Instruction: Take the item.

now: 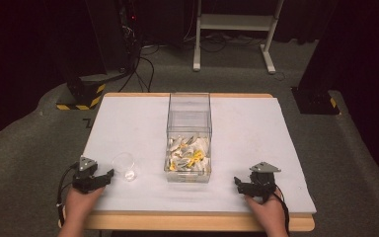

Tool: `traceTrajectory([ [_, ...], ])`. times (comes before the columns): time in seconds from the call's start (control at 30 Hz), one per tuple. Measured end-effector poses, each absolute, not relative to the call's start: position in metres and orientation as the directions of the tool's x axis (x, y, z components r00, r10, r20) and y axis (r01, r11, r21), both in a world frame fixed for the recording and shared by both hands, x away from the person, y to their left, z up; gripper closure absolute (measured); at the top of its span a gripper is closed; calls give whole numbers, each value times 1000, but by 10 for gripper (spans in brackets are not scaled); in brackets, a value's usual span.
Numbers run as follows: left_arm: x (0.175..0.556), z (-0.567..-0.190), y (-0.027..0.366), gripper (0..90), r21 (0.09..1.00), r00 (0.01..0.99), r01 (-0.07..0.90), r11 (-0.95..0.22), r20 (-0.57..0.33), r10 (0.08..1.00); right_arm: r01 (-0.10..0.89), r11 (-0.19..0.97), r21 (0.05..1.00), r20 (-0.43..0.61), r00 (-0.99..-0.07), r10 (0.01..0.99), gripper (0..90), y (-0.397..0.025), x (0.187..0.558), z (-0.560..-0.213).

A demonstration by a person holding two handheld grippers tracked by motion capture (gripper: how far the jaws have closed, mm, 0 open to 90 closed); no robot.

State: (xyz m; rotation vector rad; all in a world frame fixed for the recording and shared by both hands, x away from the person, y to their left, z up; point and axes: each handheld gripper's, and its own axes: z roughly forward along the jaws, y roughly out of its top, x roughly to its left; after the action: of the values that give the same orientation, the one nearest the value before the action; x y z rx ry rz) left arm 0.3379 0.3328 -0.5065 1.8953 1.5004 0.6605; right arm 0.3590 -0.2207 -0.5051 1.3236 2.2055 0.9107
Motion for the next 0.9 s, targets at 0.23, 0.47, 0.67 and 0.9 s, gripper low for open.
traceTrajectory([
  [0.23, 338, -505, 336, 226, 730, 244, 666, -153, -20, 970, 618, 335, 711, -13, -465, 885, 138, -221, 359, -505],
  [0.47, 333, -497, 342, 196, 755, 257, 638, -150, -25, 966, 617, 335, 712, -14, -465, 885, 137, -221, 359, -505],
  [0.67, 327, -489, 342, 169, 794, 258, 592, -138, -25, 966, 618, 335, 712, -13, -465, 885, 138, -221, 359, -505],
  [0.9, 321, -477, 341, 143, 824, 254, 552, -129, -19, 967, 617, 336, 711, -13, -465, 885, 138, -221, 359, -505],
])
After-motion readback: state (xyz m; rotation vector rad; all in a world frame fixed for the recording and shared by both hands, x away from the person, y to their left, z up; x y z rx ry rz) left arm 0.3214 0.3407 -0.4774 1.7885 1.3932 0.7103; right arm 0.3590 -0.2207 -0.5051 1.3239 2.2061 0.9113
